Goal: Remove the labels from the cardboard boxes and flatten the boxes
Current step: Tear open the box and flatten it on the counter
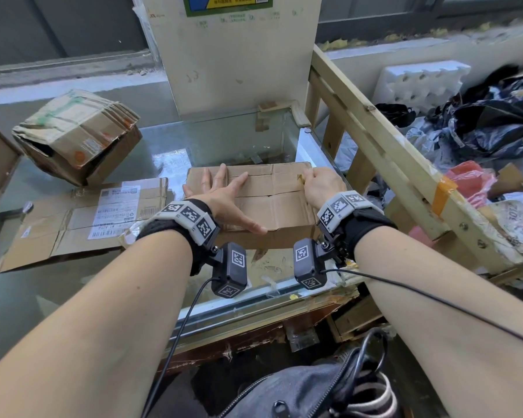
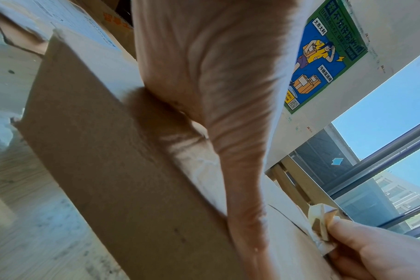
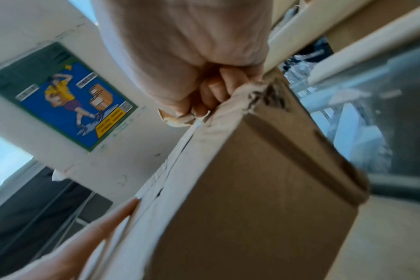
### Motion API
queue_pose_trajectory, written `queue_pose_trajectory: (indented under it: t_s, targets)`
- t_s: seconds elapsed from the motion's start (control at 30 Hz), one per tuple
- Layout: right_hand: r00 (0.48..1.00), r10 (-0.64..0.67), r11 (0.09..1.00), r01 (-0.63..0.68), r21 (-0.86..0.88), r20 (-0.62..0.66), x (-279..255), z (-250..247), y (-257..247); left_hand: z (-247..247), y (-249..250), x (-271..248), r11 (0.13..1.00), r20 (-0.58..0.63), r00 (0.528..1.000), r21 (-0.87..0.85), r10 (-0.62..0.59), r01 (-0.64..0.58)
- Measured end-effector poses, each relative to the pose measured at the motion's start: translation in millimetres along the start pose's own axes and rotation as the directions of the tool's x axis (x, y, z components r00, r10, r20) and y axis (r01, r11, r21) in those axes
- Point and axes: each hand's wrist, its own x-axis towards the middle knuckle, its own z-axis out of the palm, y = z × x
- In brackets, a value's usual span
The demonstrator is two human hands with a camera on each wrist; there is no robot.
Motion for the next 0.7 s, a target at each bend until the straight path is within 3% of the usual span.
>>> queue_pose_trajectory:
  t_s: [0.33, 0.7]
  targets:
    - [0.962, 0.151, 0.957, -0.085, 0.279, -0.226, -5, 16, 7, 0, 0, -1, 1.0, -0.005, 1.0, -0.009, 0.009, -0.009]
    - [0.889, 0.239, 0.869, -0.018, 0.494, -0.389, -10, 25, 7, 1, -1, -2, 0.999, -0.013, 1.0, -0.021, 0.026, -0.026]
